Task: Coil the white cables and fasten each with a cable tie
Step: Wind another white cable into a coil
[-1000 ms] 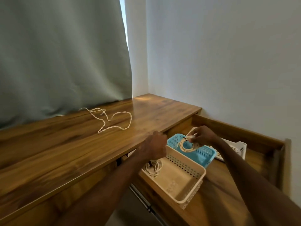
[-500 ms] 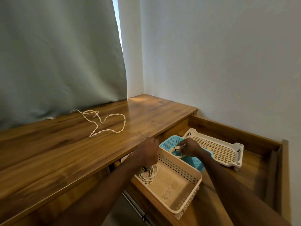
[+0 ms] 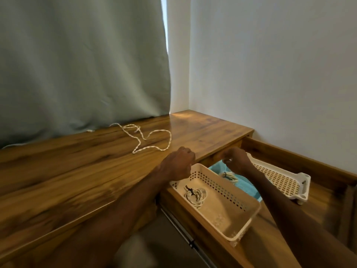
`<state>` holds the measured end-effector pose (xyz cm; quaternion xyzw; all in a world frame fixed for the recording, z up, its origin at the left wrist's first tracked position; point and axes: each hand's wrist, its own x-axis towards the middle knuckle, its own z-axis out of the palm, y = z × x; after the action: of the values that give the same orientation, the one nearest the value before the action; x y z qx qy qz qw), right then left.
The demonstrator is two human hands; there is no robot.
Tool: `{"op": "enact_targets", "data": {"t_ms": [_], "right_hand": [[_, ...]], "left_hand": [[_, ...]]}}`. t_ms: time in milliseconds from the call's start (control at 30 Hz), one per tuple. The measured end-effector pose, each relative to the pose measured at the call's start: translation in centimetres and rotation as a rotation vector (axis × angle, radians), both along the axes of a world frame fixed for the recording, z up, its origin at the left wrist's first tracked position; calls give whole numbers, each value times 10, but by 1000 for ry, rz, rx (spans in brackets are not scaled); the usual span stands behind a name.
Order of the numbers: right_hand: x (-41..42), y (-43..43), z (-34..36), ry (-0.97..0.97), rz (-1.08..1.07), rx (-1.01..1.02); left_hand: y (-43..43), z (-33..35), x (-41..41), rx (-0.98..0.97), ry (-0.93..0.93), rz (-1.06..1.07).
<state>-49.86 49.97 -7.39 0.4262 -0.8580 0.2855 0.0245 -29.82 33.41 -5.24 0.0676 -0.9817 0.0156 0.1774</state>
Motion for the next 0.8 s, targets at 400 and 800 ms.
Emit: {"op": "enact_targets", "data": {"t_ms": [400,800], "right_hand": [[142,-134,42,58,387,-243],[189,-235,41,1,329,-184]], "left_hand": [[-127,19,155,35,84,313],[-174,-31,227,253,282,389]]}}
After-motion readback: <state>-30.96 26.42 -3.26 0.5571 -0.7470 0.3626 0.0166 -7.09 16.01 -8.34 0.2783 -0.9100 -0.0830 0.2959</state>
